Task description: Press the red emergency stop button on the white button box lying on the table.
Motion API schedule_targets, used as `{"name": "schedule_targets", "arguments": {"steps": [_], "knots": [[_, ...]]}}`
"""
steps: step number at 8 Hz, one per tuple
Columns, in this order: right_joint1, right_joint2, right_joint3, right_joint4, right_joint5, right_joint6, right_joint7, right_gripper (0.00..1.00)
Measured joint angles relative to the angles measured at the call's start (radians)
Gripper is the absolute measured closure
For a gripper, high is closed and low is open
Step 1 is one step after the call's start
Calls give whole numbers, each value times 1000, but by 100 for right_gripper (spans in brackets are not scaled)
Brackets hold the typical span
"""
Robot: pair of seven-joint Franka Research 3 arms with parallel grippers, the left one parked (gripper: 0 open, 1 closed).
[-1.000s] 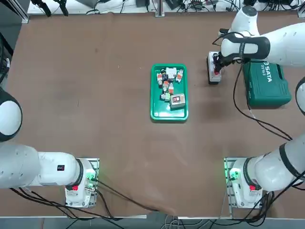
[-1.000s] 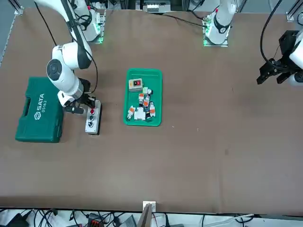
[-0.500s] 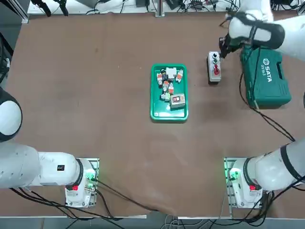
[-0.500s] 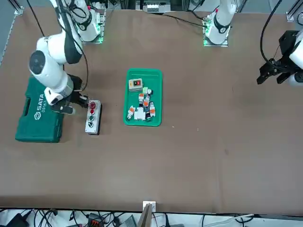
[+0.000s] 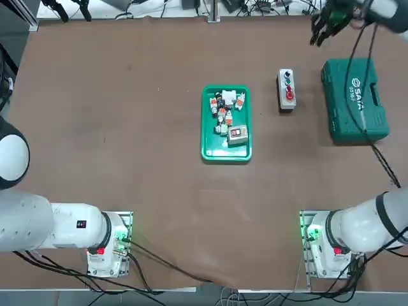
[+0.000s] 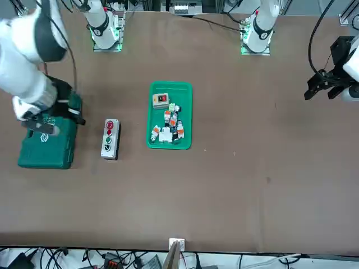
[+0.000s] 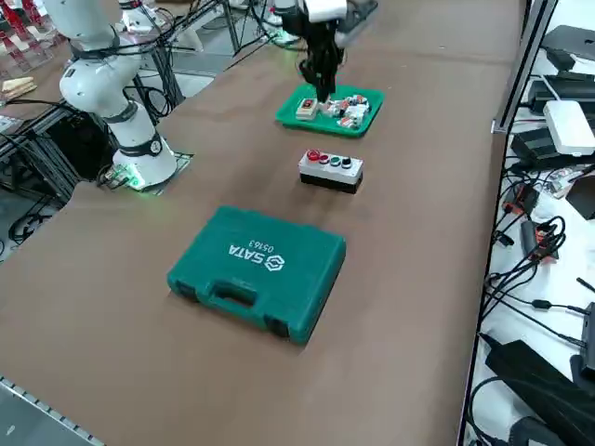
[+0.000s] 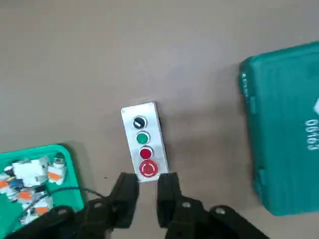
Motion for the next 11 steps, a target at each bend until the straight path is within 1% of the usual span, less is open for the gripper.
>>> {"name": "schedule_targets", "arguments": {"steps": [1, 2, 3, 4, 6, 8, 9, 10, 11], "knots": [[-14, -1, 0, 46, -1, -42, -4, 45], [-19, 0, 0, 91, -15, -101, -5, 28], [-20, -1, 1, 139, -54, -169, -10, 11], [-20, -1, 1, 189, -88, -232, -25, 0], [-22, -2, -3, 256, -101, -358, -42, 0], [-39, 0, -18, 261, -101, -408, -71, 0], [-43, 0, -16, 261, -103, -422, -79, 0], [-57, -15, -6, 252, -104, -432, -113, 0], [-83, -57, 15, 214, -104, -427, -170, 0]]}}
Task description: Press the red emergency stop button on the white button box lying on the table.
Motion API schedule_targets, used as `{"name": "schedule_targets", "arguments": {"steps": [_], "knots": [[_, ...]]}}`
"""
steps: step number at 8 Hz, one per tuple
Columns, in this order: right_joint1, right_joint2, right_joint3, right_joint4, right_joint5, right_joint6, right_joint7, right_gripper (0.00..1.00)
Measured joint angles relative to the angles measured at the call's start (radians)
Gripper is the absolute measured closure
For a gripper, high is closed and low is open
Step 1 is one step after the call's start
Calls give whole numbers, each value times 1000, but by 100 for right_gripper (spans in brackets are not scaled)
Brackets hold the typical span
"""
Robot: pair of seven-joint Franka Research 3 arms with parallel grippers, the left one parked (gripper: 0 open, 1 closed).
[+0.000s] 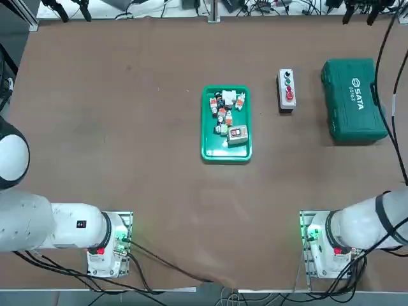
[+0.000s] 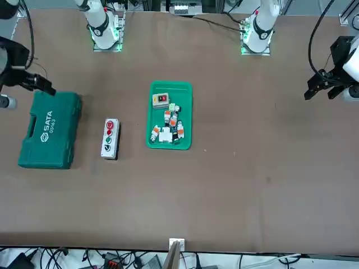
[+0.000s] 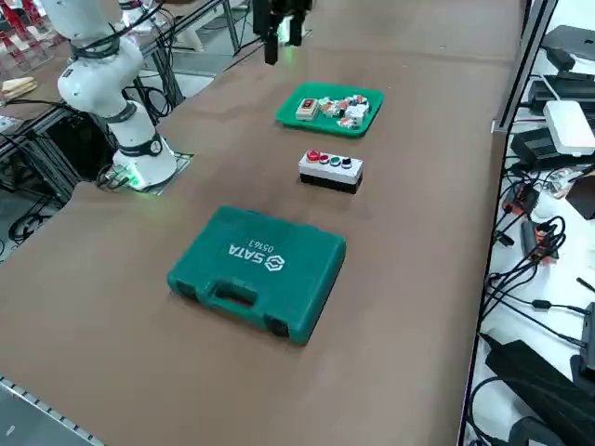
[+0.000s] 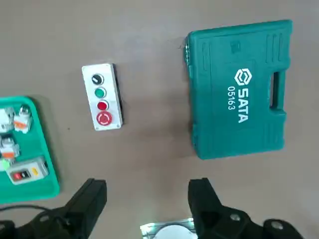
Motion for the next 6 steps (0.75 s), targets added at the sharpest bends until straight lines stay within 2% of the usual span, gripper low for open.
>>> {"name": "schedule_targets", "arguments": {"steps": [2, 3, 6], "knots": [[-22, -110, 15, -123, 0, 73, -58, 0], [-24, -137, 20, -156, 0, 93, -59, 0], [-48, -144, 24, -169, 0, 105, -63, 0]]}}
